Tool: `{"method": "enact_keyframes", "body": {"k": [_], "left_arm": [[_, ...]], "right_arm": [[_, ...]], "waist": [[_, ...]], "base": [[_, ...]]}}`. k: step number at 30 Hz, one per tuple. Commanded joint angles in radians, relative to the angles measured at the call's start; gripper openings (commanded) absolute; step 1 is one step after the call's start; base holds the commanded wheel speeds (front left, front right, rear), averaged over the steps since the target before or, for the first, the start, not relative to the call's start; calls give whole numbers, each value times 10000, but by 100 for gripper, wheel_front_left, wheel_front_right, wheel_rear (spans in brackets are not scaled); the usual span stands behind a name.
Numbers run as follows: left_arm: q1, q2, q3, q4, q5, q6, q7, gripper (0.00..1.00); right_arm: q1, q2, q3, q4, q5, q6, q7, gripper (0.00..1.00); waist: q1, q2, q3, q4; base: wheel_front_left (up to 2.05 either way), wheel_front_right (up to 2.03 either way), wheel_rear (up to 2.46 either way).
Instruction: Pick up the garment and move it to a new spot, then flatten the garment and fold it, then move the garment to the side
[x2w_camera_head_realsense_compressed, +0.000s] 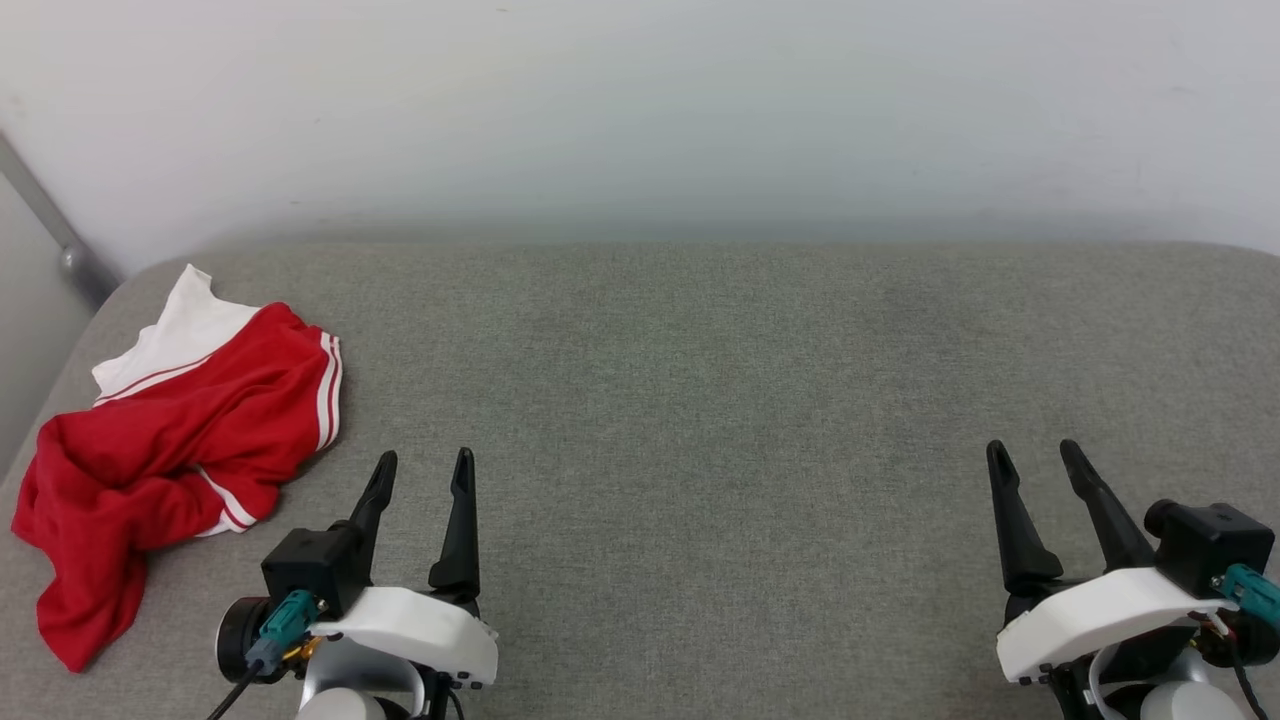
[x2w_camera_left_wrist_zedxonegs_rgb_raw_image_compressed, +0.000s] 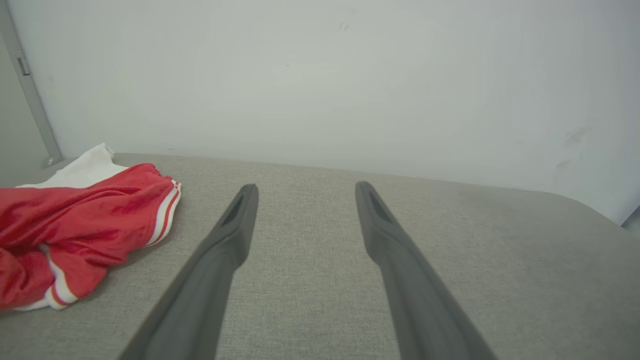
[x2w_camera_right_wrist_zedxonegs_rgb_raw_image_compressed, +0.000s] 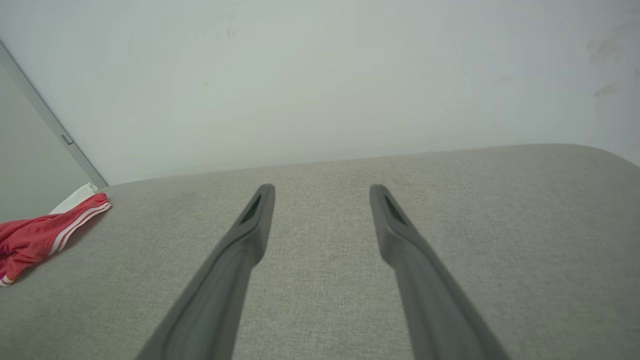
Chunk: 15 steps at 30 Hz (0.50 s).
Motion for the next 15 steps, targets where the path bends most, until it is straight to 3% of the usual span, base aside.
{"method": "enact_keyframes", "body": {"k": [1, 15], "left_arm": [[-191, 67, -26, -55, 204, 66, -83, 100], [-221, 106, -214, 121, 1199, 277, -381, 100]], "right_arm": [[23, 0, -17, -139, -222, 0, -15, 100], [112, 1, -46, -301, -1024, 0, -99, 100]], "waist": [[0, 0, 5, 1], [0, 0, 11, 39]], "base": [[0, 0, 0], [0, 0, 0]]}}
